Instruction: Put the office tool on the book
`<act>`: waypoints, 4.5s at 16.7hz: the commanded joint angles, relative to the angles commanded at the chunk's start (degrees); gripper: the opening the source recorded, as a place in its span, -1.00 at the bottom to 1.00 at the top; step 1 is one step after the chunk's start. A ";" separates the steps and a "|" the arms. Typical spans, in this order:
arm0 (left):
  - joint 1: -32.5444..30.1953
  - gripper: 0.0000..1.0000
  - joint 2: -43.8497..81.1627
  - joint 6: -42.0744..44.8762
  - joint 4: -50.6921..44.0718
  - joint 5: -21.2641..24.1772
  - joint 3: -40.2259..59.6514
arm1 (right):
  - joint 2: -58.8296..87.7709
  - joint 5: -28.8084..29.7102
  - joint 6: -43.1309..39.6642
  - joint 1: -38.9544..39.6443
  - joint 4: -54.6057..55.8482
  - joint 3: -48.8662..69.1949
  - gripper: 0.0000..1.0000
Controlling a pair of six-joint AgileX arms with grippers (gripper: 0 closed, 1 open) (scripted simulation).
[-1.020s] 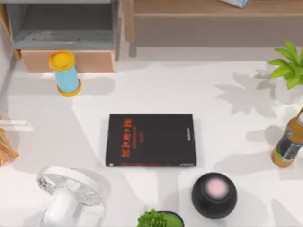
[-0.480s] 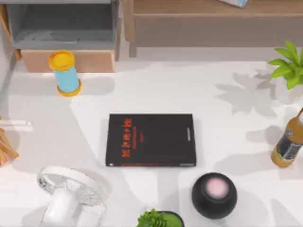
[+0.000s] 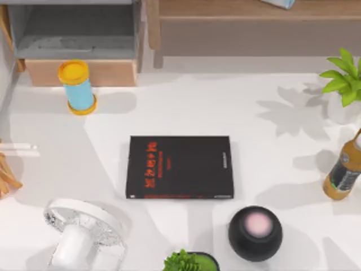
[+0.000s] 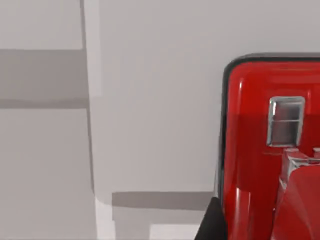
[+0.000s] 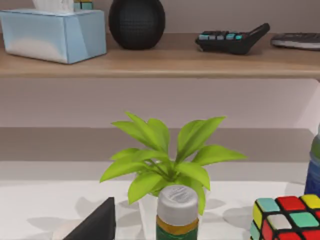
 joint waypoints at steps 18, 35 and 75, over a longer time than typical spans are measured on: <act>0.89 -1.00 -8.65 -3.13 -2.17 0.61 -3.00 | 0.00 0.00 0.00 0.00 0.00 0.00 1.00; -36.77 -1.00 -33.15 -37.72 4.22 -1.78 -23.75 | 0.00 0.00 0.00 0.00 0.00 0.00 1.00; -59.39 1.00 -25.81 -59.14 13.29 -7.41 -41.20 | 0.00 0.00 0.00 0.00 0.00 0.00 1.00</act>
